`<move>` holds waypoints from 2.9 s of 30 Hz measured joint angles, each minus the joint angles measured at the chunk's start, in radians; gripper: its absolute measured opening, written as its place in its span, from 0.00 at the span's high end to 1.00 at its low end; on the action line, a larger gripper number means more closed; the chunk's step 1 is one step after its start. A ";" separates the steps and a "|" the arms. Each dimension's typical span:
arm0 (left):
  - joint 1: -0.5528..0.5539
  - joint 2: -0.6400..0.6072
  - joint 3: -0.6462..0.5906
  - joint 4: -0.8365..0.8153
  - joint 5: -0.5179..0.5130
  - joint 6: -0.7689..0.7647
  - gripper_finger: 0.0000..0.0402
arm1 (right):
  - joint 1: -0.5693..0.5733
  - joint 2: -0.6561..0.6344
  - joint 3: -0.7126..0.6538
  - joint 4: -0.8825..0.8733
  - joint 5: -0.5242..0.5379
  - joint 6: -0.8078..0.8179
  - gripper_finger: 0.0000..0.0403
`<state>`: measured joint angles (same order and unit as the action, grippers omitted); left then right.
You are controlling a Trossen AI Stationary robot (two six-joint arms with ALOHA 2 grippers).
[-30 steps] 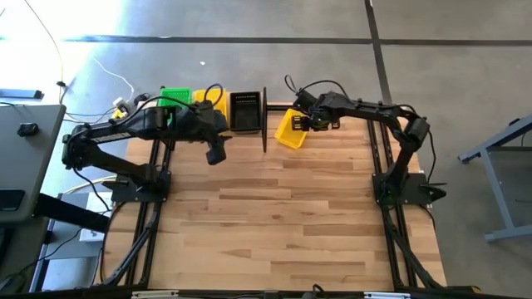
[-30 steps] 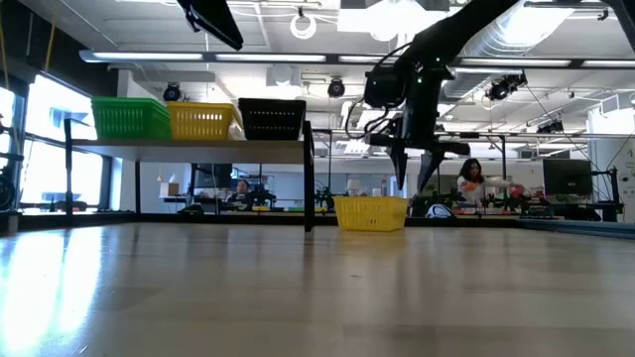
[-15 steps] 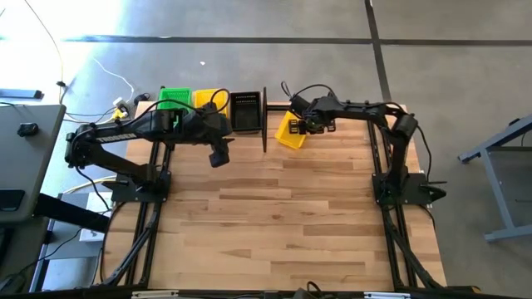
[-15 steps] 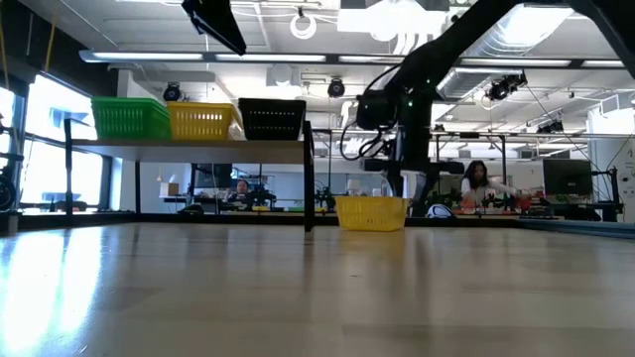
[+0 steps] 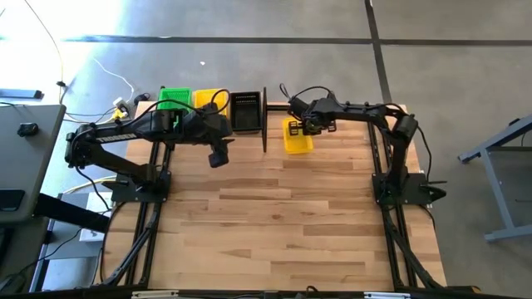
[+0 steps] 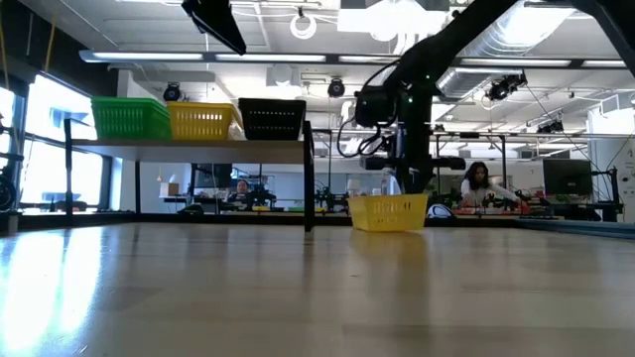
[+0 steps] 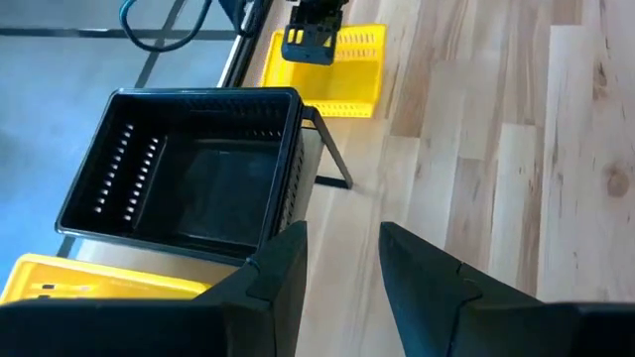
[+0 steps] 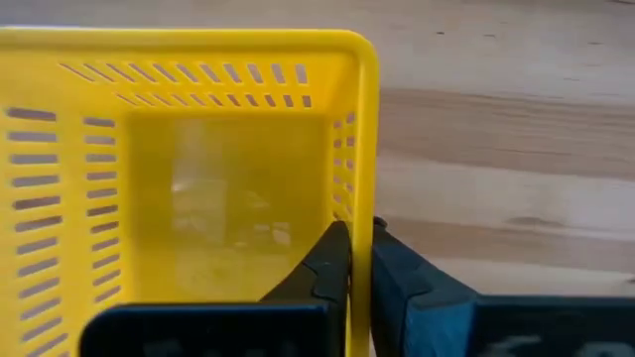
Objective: Stack baskets on shelf by color
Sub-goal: Stack the yellow bin on top of the yellow bin on the shelf
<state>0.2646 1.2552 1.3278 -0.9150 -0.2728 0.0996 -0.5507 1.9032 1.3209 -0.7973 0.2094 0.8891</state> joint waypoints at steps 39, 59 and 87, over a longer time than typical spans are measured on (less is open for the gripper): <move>-0.463 0.053 -0.001 -0.001 -0.008 -0.089 0.71 | 0.713 -0.294 0.000 0.098 0.313 0.595 1.00; -0.623 0.200 0.000 0.069 -0.265 -0.083 0.71 | 0.727 -0.201 0.000 0.285 0.381 0.585 1.00; -0.581 0.375 0.000 0.045 -0.304 -0.135 0.71 | 0.770 -0.150 0.000 0.465 0.372 0.576 1.00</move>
<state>-0.3163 1.6299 1.3276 -0.8699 -0.5766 -0.0355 0.2192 1.7535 1.3209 -0.3328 0.5813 1.4654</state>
